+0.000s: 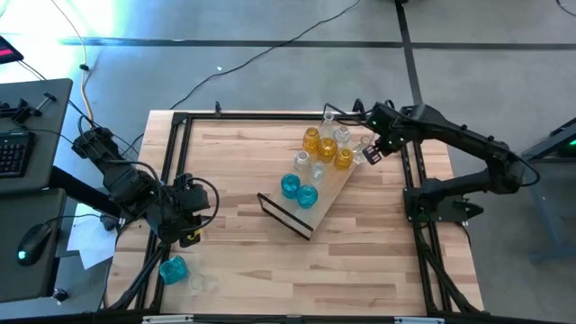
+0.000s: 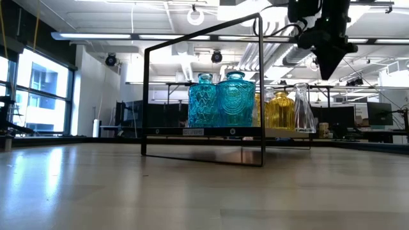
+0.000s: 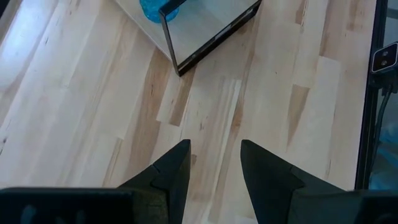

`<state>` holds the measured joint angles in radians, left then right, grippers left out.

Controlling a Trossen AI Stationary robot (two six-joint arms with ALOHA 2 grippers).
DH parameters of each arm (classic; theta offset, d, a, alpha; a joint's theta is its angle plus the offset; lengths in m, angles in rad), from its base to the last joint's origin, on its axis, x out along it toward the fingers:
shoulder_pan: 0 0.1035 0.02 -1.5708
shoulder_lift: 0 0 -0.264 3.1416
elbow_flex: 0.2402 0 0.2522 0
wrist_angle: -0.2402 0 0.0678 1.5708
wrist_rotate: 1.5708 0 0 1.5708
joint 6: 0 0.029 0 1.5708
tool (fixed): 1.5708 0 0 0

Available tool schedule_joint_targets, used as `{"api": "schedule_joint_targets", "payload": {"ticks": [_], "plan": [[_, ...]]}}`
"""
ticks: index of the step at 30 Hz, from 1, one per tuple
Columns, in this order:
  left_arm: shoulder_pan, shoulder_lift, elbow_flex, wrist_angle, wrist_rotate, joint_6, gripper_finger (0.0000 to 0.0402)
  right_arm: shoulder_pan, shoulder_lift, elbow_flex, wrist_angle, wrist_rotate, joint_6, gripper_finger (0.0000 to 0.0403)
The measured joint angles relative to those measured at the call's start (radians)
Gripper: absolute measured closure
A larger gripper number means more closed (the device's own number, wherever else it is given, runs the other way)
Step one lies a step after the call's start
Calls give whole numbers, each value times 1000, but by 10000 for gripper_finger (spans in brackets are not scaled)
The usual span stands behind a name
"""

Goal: Sort vases onto shelf
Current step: Put the right transparent vase on the shelf and align with the other transparent vase

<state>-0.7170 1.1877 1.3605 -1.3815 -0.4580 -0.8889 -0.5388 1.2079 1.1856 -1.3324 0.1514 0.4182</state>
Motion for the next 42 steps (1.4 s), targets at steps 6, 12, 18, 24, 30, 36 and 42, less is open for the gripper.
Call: {"api": "schedule_joint_targets", "payload": {"ticks": [6,12,18,24,30,36,42], "plan": [[0,0,0,0,9,-8,268,-21,2,-58,66,-14,1,403],[0,0,0,0,13,-7,268,-40,2,-89,143,-14,1,403],[0,0,0,0,13,-7,268,-46,8,-91,195,-14,0,403],[0,0,0,0,14,-7,268,-46,11,-91,216,-6,-7,403],[0,0,0,0,14,-7,268,-46,11,-91,242,-6,-7,403],[0,0,0,3,14,-7,268,-46,11,-91,257,-14,-2,403],[0,0,0,4,14,-7,268,-46,11,-91,263,-33,0,403]]}}
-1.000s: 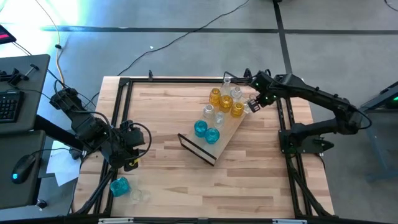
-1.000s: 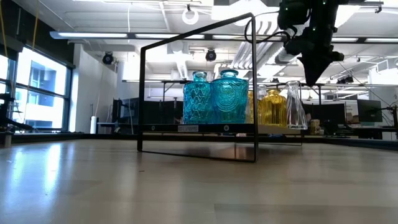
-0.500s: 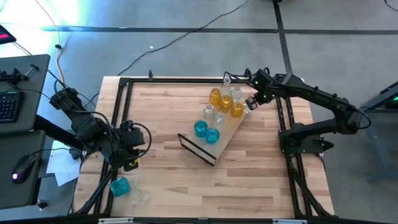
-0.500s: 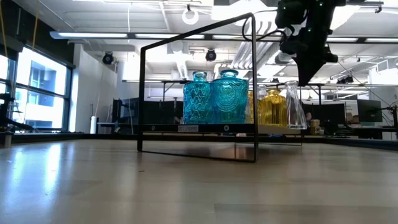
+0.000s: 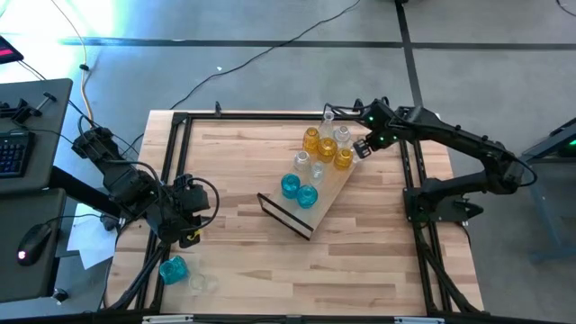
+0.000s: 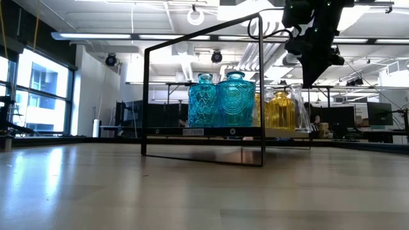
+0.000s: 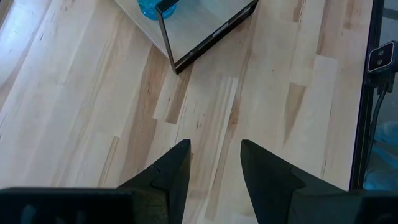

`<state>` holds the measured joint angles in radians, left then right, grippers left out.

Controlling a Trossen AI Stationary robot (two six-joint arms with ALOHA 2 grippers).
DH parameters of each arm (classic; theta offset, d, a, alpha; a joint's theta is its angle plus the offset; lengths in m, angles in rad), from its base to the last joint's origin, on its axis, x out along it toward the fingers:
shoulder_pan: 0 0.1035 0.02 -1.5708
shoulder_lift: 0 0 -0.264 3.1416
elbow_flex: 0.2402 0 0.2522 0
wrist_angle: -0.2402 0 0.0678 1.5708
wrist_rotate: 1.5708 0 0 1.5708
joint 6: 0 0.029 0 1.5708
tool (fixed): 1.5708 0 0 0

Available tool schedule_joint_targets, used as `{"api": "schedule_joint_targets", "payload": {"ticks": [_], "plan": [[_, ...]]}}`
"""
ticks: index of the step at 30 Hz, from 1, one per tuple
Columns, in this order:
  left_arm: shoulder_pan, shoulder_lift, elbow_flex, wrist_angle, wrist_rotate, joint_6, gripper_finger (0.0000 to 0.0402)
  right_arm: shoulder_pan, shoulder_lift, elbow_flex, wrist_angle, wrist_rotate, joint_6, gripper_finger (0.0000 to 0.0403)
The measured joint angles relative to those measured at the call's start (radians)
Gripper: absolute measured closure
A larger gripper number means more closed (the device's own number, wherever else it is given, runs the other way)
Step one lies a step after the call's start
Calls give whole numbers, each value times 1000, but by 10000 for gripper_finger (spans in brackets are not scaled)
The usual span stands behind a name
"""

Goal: Sort vases onto shelf
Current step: Put the right transparent vase on the shelf and align with the other transparent vase

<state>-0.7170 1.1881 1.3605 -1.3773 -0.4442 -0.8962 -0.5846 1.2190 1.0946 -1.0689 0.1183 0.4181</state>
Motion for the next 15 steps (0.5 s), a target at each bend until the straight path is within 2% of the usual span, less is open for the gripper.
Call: {"api": "schedule_joint_targets", "payload": {"ticks": [15], "plan": [[0,0,0,3,0,0,268,0,0,0,15,-14,1,403]]}}
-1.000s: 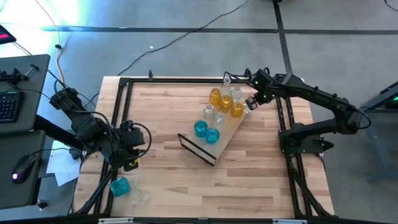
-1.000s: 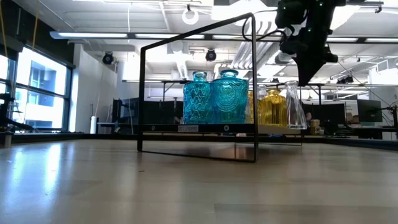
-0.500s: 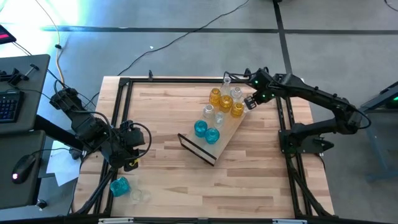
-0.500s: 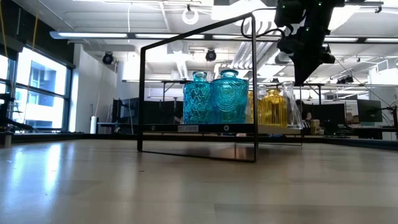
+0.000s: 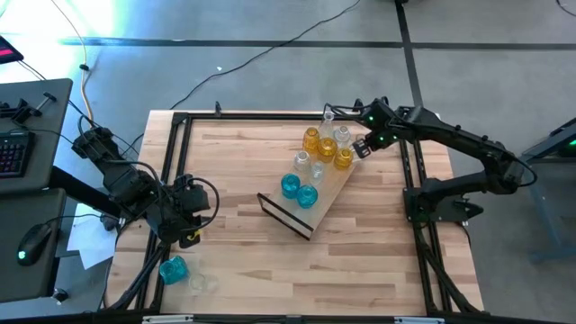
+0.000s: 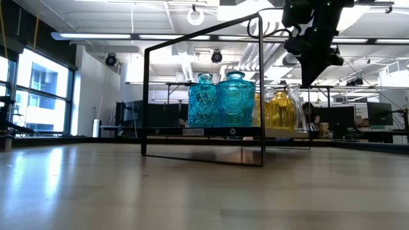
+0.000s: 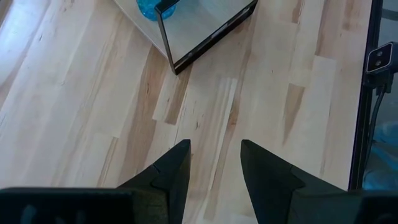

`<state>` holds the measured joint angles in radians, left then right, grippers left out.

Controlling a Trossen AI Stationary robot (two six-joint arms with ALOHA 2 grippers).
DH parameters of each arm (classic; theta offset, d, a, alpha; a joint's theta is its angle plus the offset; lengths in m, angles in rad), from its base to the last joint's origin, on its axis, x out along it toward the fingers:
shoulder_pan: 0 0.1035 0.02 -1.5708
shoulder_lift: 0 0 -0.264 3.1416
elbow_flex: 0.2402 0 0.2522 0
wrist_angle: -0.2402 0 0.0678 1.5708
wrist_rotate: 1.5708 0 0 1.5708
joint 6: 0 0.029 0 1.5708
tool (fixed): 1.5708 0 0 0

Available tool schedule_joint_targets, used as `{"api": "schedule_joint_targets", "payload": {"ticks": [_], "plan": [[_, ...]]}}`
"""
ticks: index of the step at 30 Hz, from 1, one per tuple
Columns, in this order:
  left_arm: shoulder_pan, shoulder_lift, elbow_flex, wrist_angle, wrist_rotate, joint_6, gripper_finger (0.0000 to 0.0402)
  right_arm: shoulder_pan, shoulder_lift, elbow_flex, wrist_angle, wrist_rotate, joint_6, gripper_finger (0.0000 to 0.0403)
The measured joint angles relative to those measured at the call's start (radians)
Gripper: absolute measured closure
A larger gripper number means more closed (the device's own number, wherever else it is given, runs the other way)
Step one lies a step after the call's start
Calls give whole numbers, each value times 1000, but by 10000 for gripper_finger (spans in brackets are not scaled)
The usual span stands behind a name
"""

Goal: Sort vases onto shelf
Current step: Put the right transparent vase on the shelf and align with the other transparent vase, then put the blue vase on the shelf and align with the other blue vase

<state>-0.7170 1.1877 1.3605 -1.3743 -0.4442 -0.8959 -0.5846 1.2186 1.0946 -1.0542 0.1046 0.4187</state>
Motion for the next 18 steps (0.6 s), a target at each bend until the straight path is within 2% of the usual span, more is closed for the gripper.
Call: {"api": "schedule_joint_targets", "payload": {"ticks": [6,13,18], "plan": [[0,0,0,10,0,8,268,44,-1,61,-76,51,11,403],[0,0,0,10,-4,17,268,121,-1,247,-261,148,47,403],[0,0,0,10,-14,18,268,216,-2,359,-295,147,101,403]]}}
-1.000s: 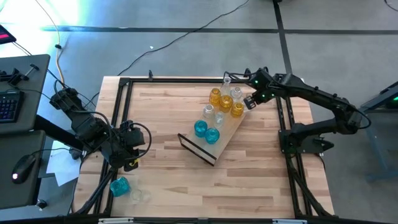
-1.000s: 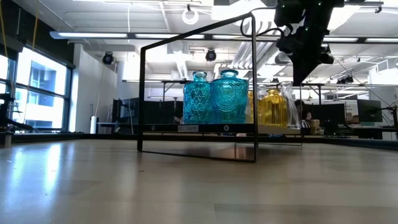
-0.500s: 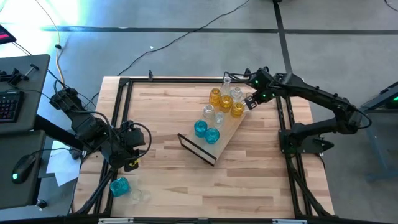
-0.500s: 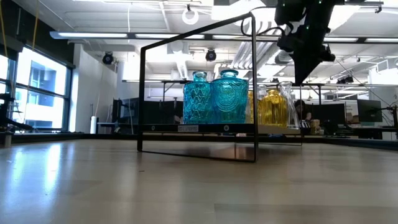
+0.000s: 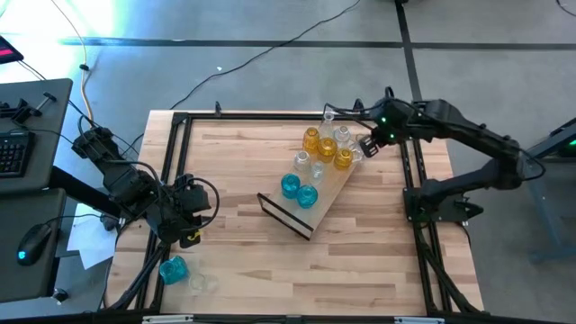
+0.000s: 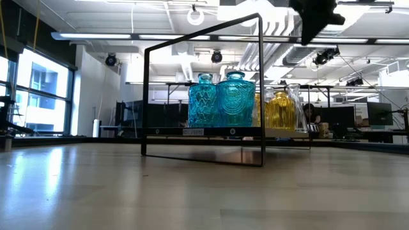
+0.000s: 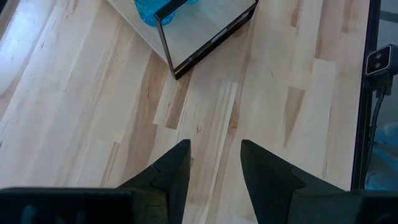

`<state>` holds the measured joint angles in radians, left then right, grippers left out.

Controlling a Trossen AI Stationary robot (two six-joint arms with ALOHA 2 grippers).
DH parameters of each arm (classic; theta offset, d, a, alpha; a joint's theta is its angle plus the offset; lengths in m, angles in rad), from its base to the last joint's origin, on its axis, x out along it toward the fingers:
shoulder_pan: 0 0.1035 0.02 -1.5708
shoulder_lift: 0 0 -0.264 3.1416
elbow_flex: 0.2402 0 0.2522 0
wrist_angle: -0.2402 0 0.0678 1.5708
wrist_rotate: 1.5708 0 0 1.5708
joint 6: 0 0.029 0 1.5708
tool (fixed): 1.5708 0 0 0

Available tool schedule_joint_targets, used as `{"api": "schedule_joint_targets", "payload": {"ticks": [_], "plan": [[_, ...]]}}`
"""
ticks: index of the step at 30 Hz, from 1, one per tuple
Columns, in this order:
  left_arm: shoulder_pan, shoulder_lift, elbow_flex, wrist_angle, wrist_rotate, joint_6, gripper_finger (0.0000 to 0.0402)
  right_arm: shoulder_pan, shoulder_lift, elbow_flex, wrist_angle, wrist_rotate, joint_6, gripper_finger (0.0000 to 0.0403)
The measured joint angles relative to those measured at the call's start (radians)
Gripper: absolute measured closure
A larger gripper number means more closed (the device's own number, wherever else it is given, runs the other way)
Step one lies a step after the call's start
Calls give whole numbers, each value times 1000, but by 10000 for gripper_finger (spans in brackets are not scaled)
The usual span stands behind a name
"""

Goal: Sort vases onto shelf
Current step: Put the blue vase on the shelf and align with the other blue vase

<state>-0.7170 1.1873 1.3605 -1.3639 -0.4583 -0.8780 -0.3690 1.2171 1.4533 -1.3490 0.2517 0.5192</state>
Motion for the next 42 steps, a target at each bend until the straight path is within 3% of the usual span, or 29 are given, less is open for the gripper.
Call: {"api": "schedule_joint_targets", "payload": {"ticks": [12,20,26,38,42], "plan": [[0,0,0,1,-9,0,268,347,22,30,115,-52,206,403],[0,0,0,1,-9,0,268,529,131,30,373,-63,224,403],[0,0,0,1,-10,0,268,588,255,29,545,-160,237,403],[-4,0,0,37,-7,40,268,645,443,29,964,-166,315,403],[-26,0,0,38,12,49,268,654,448,38,986,-157,320,403]]}}
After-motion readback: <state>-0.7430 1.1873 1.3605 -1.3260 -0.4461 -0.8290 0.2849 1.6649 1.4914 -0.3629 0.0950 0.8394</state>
